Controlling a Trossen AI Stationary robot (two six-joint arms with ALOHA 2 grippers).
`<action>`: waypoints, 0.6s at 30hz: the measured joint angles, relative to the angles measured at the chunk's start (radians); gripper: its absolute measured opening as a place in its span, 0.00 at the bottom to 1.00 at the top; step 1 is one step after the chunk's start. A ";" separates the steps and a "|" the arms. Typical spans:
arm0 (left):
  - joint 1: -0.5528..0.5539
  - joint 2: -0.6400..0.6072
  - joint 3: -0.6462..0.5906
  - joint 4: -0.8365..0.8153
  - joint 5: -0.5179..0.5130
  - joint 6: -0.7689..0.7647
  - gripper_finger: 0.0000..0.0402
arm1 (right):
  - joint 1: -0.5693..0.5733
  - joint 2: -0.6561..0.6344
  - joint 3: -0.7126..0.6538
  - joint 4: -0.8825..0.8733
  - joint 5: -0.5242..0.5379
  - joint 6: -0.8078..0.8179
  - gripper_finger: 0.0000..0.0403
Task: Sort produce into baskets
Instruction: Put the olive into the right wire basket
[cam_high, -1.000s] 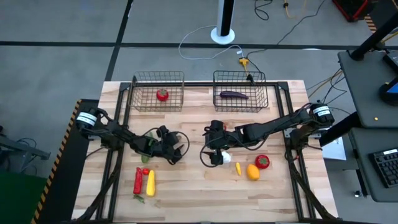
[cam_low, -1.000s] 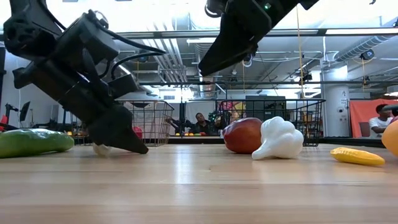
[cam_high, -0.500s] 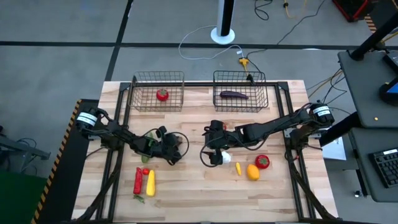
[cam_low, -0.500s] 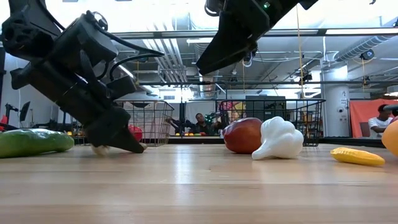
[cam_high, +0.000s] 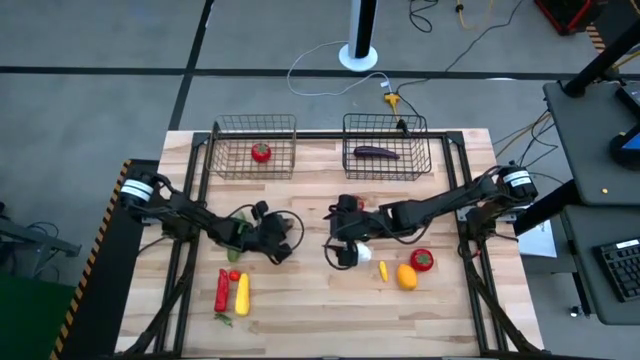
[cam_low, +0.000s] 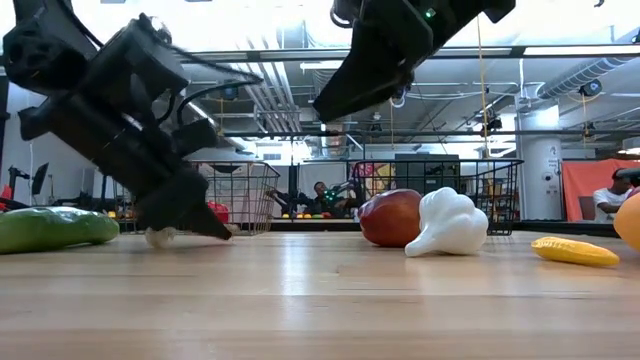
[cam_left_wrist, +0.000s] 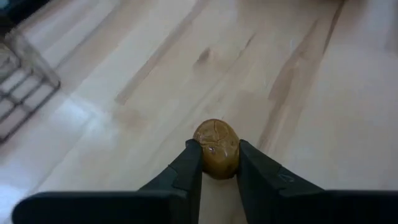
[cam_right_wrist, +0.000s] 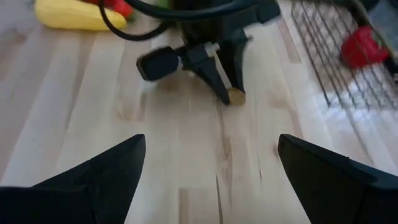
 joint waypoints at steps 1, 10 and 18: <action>0.000 -0.011 0.008 0.011 0.015 0.016 0.16 | 0.005 0.000 -0.005 0.018 0.000 -0.017 0.89; 0.007 -0.181 0.026 0.221 0.370 0.224 0.16 | 0.050 0.000 -0.009 0.077 0.001 -0.162 0.89; 0.020 -0.318 0.023 0.228 0.680 0.169 0.16 | 0.105 0.000 -0.006 0.198 0.021 -0.328 0.88</action>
